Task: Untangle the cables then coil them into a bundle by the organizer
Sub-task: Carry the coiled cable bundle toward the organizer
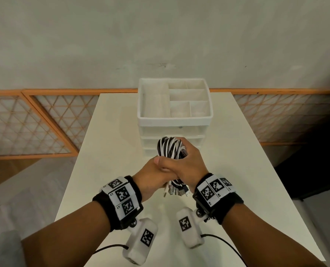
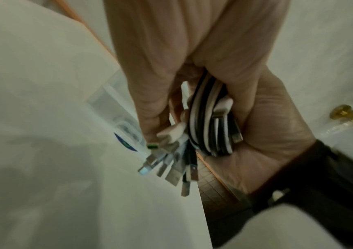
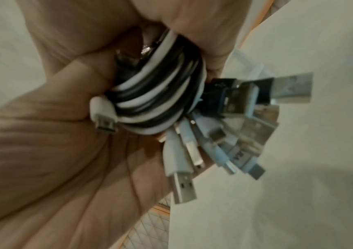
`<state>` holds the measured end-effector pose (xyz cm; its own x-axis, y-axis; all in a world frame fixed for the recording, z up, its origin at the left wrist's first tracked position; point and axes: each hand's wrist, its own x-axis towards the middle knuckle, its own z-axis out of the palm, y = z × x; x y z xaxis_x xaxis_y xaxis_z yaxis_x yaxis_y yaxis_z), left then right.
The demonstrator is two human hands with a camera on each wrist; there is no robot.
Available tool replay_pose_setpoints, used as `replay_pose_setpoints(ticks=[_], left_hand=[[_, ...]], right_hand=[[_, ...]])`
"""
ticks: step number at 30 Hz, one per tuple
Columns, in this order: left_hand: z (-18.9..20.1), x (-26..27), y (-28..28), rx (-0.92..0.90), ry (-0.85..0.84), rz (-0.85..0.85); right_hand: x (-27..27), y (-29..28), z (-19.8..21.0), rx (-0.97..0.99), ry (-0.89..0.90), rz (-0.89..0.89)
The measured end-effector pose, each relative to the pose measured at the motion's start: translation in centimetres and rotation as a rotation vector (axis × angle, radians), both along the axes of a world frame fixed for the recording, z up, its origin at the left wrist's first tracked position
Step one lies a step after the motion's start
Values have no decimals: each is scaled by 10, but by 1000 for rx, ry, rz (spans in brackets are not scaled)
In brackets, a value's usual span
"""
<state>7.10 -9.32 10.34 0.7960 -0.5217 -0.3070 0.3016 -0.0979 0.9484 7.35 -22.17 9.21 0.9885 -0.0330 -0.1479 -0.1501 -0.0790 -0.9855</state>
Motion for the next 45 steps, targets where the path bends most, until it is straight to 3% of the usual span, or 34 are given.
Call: replay_pose_setpoints(ticks=[3, 6, 8, 10, 13, 16, 22, 28, 30, 32, 35, 38, 40, 45], left_hand=[[-5, 8, 5, -110, 101, -122], [-12, 25, 13, -87, 193, -170], [-17, 40, 13, 10, 254, -44], [-25, 57, 5, 48, 351, 185], [-36, 79, -16, -69, 525, 483], [-45, 94, -37, -140, 618, 592], [-55, 95, -49, -278, 720, 525], [-70, 39, -31, -166, 769, 352], [-65, 23, -20, -64, 718, 252], [-50, 18, -12, 67, 562, 119], [-28, 23, -4, 218, 152, 94], [-28, 32, 6, 572, -185, 31], [-35, 32, 11, 760, -254, -130], [-44, 19, 9, 845, -339, -263]], right_hand=[[9, -10, -8, -21, 5, -34], [23, -31, -22, -55, 38, -158], [32, -46, -30, -80, 64, -226], [37, -58, -34, -90, 81, -268], [41, -67, -38, -93, 78, -310], [40, -71, -41, -99, 62, -317], [28, -76, -36, -105, 25, -333], [21, -84, -9, -90, -55, -316], [25, -82, 5, -102, -108, -298], [31, -77, 16, -162, -153, -267], [42, -63, 26, -287, -200, -193], [52, -44, 30, -436, -213, -86], [59, -34, 27, -498, -208, -24], [76, -16, 12, -655, -164, 84]])
